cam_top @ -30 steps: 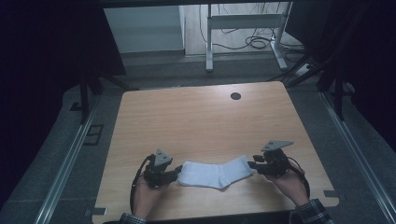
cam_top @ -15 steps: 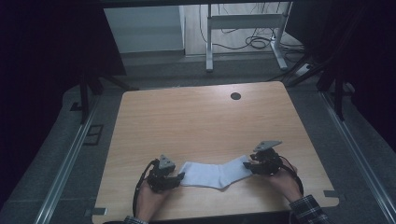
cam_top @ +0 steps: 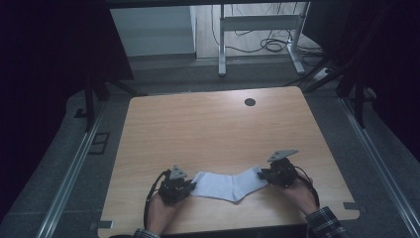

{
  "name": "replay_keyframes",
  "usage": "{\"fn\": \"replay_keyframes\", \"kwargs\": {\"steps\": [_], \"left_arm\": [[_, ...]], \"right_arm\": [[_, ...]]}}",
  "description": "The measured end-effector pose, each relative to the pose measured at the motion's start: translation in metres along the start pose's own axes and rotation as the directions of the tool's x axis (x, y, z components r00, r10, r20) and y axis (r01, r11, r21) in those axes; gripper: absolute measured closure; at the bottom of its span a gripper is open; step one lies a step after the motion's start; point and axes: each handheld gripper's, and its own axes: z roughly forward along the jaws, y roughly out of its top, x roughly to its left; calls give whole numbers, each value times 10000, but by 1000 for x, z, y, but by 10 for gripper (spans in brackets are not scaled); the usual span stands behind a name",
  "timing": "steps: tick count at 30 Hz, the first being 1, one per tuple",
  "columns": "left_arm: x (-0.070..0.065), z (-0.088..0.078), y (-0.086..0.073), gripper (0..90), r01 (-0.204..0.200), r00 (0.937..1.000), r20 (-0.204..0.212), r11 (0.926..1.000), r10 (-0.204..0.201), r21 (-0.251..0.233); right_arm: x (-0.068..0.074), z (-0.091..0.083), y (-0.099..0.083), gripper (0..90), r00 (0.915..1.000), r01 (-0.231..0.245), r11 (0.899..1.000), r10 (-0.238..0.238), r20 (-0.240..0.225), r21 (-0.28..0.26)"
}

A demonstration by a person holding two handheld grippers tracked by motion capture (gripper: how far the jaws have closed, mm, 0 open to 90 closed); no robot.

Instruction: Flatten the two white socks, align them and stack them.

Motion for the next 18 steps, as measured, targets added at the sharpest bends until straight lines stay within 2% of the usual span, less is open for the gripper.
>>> {"fn": "replay_keyframes", "kwargs": {"steps": [3, 9, 18], "left_arm": [[1, -1, 3, 811, -90, 9999, -97, 10000, 91, 27], [4, -9, 11, 813, -109, 9996, -277, 9994, 100, -323], [9, -19, 28, 813, -245, 9986, -475, 9971, 211, -716]], "right_arm": [[1, -2, 1, 793, 10000, -31, 10000, 31, 34, -38], [3, -11, 9, 795, 9999, 115, 9989, -112, 75, -454], [-4, -24, 28, 796, 9997, 98, 9953, -78, 211, -967]]}}
